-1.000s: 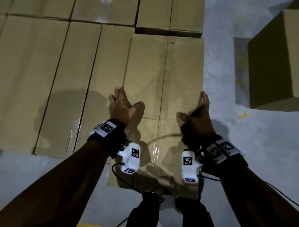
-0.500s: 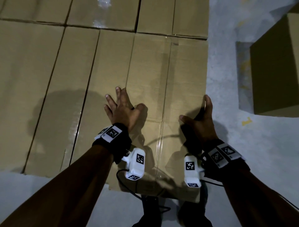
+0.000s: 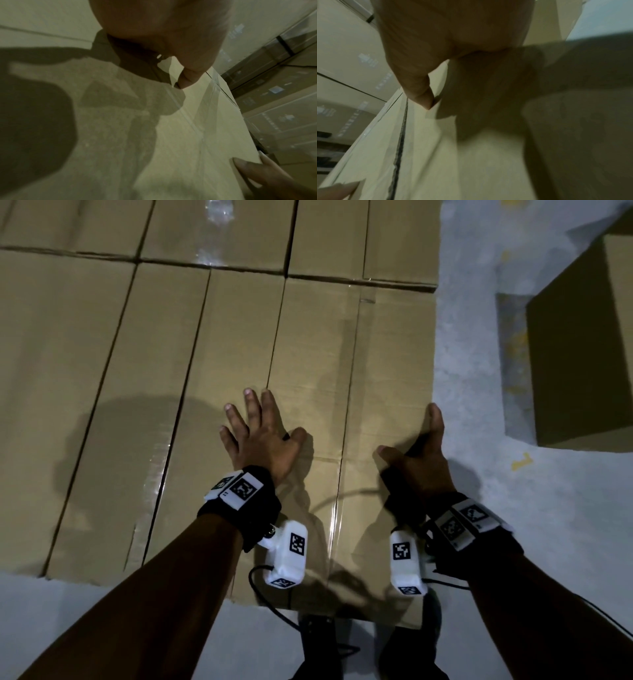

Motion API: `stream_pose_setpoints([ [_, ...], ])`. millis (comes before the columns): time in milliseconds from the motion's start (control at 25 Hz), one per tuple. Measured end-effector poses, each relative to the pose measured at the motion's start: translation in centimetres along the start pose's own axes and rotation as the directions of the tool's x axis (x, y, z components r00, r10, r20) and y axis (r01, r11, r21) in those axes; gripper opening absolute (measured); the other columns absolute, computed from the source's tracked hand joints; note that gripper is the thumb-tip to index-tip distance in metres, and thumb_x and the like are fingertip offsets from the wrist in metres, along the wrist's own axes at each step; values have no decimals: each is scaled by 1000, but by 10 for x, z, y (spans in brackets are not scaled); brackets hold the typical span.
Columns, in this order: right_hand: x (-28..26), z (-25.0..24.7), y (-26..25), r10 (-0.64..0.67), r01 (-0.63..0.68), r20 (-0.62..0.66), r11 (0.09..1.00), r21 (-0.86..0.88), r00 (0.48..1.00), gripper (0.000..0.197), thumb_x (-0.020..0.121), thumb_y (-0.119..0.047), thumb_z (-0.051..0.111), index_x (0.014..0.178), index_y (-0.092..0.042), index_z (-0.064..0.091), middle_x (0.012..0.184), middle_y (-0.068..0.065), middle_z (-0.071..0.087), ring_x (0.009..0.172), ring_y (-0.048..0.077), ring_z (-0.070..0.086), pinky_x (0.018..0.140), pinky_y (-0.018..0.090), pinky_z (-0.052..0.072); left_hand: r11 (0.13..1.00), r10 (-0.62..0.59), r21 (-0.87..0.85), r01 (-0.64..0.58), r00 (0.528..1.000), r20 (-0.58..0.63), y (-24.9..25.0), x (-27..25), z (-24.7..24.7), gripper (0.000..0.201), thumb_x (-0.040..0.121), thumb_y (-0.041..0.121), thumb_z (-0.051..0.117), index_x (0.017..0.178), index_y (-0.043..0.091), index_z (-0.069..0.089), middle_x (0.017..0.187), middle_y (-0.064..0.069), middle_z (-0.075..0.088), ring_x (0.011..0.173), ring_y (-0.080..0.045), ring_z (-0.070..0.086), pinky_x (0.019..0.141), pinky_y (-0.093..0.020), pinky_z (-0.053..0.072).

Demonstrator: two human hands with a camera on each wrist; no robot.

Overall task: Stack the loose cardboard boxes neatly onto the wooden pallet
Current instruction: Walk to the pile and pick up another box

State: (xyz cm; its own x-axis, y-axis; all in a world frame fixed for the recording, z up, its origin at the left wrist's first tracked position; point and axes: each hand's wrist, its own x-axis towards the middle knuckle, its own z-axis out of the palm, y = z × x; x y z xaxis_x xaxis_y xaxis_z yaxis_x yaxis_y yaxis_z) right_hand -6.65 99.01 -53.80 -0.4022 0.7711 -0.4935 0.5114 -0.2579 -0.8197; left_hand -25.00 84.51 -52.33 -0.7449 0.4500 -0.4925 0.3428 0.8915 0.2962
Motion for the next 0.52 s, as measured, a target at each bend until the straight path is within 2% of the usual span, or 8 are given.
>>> stream_pose_setpoints([
  [40, 2, -1, 0, -19, 19, 16, 1000, -2, 1000, 94, 84, -12, 76, 137, -64, 18, 118, -13, 55, 114, 24, 59, 89, 41, 55, 1000, 2, 17, -3, 1000, 21, -1, 0, -2, 84, 97, 53, 42, 157, 25, -11, 163, 0, -23, 148, -33, -24, 118, -50, -12],
  [120, 1, -4, 1, -35, 36, 41, 999, -20, 999, 98, 87, -10, 75, 150, -50, 12, 128, -5, 56, 118, 27, 57, 94, 40, 53, 999, 0, 54, -4, 998, 67, -4, -2, -7, 84, 98, 51, 41, 157, 25, -11, 163, -1, -23, 149, -33, -22, 119, -50, -8],
  [200, -11, -3, 3, -31, 36, 51, 993, -116, 998, 103, 89, -13, 74, 159, -34, 1, 143, 4, 48, 125, 29, 52, 95, 29, 50, 997, -1, 71, -7, 994, 107, -10, -9, -11, 82, 99, 49, 43, 158, 25, -10, 164, -2, -22, 150, -32, -20, 120, -50, -4],
  [240, -18, -2, 7, -21, 29, 51, 988, -154, 998, 104, 89, -16, 74, 159, -32, 0, 149, 3, 43, 129, 28, 49, 95, 26, 50, 997, -3, 71, -6, 992, 123, -13, -13, -11, 82, 99, 48, 43, 158, 26, -9, 164, -2, -21, 150, -32, -19, 121, -49, -3],
  [320, -42, -1, 24, -11, 23, 54, 970, -241, 998, 104, 88, -20, 75, 160, -30, 2, 159, 3, 32, 139, 27, 41, 101, 29, 44, 997, -10, 71, -1, 987, 159, -25, -30, -9, 79, 99, 48, 44, 158, 27, -5, 165, -1, -18, 151, -32, -16, 121, -49, -1],
  [400, -69, -5, 37, -8, 37, 77, 928, -370, 997, 106, 88, -25, 76, 161, -22, -1, 165, 6, 21, 144, 24, 33, 108, 29, 33, 996, -6, 85, -9, 984, 178, -42, -52, -3, 76, 99, 45, 44, 159, 28, 0, 166, -1, -14, 151, -32, -12, 121, -48, 3],
  [520, -97, -10, 53, -1, 63, 117, 849, -524, 993, 108, 88, -32, 75, 161, -13, -2, 168, 7, 6, 149, 29, 24, 117, 35, 27, 992, 10, 123, -36, 979, 204, -70, -87, 5, 76, 99, 37, 48, 159, 27, 3, 166, -2, -10, 152, -33, -7, 122, -46, 9],
])
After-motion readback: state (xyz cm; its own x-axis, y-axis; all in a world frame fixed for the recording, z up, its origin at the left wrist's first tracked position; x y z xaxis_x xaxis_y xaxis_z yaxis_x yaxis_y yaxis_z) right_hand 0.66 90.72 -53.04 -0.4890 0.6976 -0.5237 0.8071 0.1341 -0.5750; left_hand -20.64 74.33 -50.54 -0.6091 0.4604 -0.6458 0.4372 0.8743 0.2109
